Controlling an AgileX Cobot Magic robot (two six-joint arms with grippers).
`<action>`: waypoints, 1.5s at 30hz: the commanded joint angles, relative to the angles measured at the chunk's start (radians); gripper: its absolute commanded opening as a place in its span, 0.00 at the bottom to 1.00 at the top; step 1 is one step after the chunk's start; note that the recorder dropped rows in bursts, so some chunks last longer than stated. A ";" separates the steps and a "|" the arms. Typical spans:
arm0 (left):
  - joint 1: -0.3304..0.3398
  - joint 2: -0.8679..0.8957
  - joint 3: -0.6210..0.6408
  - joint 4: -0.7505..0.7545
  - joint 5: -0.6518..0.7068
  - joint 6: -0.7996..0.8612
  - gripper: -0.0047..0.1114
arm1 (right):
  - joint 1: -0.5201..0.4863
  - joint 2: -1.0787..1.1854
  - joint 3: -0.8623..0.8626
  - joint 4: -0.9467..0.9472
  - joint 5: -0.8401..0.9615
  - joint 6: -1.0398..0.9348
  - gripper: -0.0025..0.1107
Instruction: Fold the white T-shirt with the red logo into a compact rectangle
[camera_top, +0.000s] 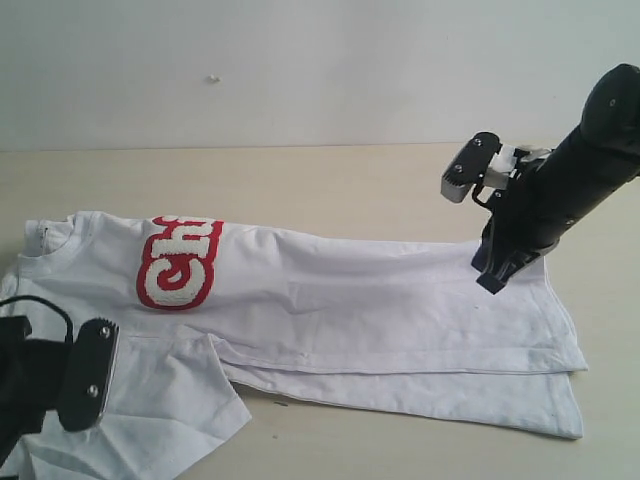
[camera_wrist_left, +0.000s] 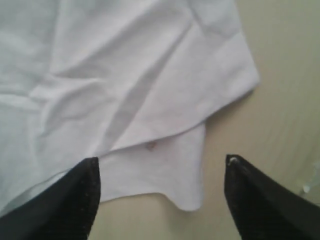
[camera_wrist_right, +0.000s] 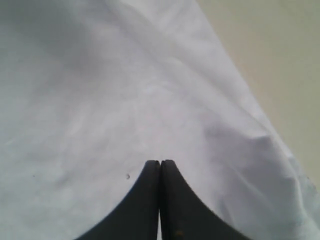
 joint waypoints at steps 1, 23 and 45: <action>-0.040 -0.011 0.047 0.003 -0.048 -0.009 0.66 | 0.042 -0.011 0.000 0.005 -0.003 -0.005 0.02; -0.060 0.056 0.109 -0.021 -0.262 -0.023 0.54 | 0.053 -0.011 0.000 0.005 -0.010 0.009 0.02; -0.044 -0.079 -0.037 -0.037 -0.156 0.074 0.04 | 0.053 -0.011 0.000 0.005 -0.021 0.024 0.02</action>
